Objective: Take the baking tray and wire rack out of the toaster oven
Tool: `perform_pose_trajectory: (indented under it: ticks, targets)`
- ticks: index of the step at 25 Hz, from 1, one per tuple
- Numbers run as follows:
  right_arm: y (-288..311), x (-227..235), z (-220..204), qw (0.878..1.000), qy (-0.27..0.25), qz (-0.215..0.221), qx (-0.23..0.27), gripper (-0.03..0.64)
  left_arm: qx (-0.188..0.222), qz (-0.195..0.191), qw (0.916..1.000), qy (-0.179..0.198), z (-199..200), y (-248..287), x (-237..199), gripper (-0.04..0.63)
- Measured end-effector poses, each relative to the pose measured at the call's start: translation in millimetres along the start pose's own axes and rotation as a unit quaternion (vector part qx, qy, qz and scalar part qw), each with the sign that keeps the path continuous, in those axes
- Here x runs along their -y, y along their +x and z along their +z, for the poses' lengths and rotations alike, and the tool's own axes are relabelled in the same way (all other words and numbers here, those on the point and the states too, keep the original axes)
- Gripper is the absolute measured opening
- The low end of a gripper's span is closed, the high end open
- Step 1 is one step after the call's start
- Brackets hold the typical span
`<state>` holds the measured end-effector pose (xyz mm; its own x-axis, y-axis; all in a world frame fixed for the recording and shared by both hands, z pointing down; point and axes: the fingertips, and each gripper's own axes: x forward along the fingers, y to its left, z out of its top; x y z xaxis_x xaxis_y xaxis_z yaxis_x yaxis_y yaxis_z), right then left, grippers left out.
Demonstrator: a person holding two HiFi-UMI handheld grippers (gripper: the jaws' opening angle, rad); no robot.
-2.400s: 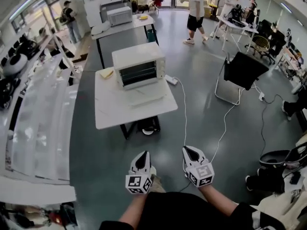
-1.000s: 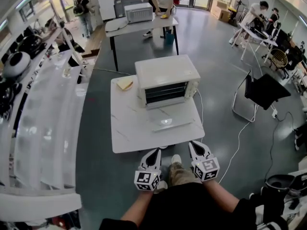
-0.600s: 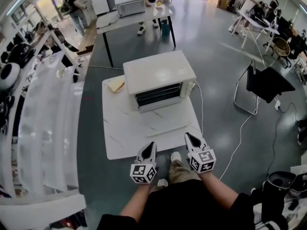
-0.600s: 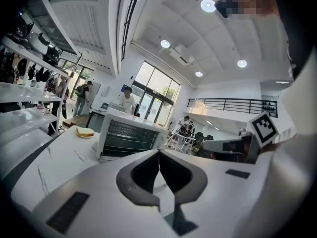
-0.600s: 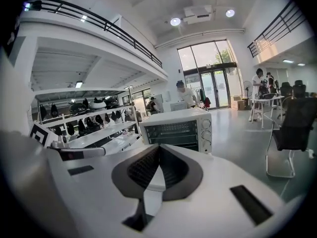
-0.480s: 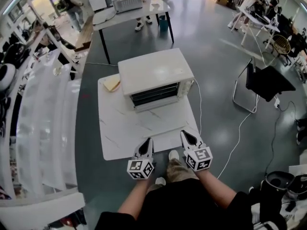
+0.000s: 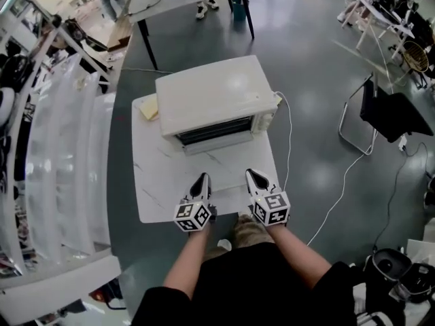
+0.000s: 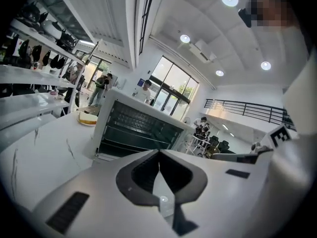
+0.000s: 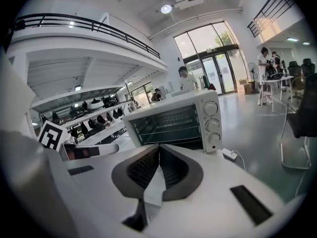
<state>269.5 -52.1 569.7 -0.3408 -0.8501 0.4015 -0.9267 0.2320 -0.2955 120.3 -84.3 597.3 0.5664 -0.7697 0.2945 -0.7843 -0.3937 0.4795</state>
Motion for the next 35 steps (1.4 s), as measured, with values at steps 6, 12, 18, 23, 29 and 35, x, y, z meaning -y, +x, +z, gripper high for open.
perform_pose_trajectory:
  ticks: [6, 12, 18, 23, 29, 35]
  targets:
    - [62.2, 20.8, -9.4, 0.997, 0.068, 0.034, -0.012, 0.023, 0.011, 0.03, 0.9986, -0.042, -5.0, 51.4, -22.2, 0.02]
    - [101.4, 47.6, -12.0, 0.992, 0.118, 0.052, -0.013, 0.023, 0.042, 0.037, 0.9915, -0.117, 1.9, 84.2, -47.5, 0.02]
    - [135.5, 76.9, -15.1, 0.984, 0.174, 0.037, 0.0, 0.025, 0.058, 0.033, 0.9844, -0.163, 7.2, 115.1, -82.9, 0.021]
    - [163.1, 94.0, -15.1, 0.968, 0.247, 0.036, 0.023, 0.025, 0.073, 0.046, 0.9652, -0.247, -7.5, 135.6, -107.5, 0.023]
    - [204.7, 109.0, -16.6, 0.938, 0.343, 0.041, 0.037, 0.135, 0.104, 0.049, 0.939, -0.324, -11.5, 162.2, -128.7, 0.142]
    - [237.3, 127.7, -28.4, 0.895, 0.441, 0.034, 0.062, 0.167, 0.118, 0.059, 0.9163, -0.378, -21.4, 185.3, -151.2, 0.158]
